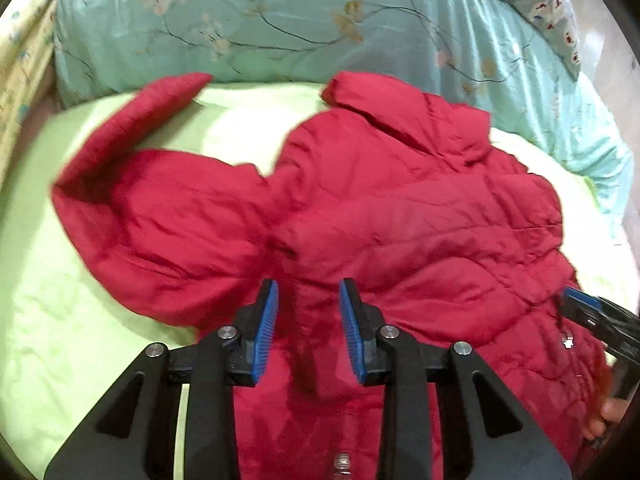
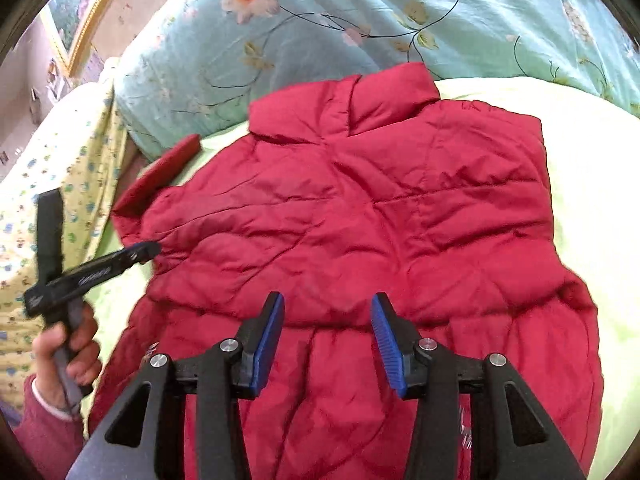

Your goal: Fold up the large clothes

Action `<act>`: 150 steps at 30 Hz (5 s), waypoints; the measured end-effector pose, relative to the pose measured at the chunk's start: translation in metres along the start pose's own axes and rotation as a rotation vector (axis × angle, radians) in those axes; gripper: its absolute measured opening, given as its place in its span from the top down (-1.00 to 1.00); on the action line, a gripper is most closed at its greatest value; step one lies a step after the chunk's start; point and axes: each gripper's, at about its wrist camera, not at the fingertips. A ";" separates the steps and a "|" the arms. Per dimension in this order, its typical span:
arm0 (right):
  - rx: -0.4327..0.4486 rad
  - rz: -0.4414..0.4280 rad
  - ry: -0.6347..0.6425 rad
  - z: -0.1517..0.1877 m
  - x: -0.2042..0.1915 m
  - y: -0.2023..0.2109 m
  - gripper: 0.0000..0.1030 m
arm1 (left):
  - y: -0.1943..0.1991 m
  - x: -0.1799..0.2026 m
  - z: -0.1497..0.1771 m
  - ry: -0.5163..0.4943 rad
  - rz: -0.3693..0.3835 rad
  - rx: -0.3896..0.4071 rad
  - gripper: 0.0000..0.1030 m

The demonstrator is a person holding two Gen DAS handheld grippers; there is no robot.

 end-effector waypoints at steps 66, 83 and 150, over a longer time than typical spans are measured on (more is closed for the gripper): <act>0.109 -0.089 -0.185 0.026 0.020 0.071 -0.13 | 0.032 0.077 -0.027 0.136 0.318 0.099 0.74; 0.088 -0.370 -0.508 -0.010 0.098 0.004 -0.21 | -0.014 0.132 0.016 0.011 0.280 0.032 0.74; -0.013 0.224 -0.032 -0.030 0.062 -0.044 0.37 | -0.023 0.025 0.014 0.042 0.121 0.018 -0.29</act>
Point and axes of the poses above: each gripper's, at about its wrist camera, not at the fingertips, and y roughly against the way its jaws point, x to its right, z to its underside, and after that the axes turned 7 degrees about y, right-handed
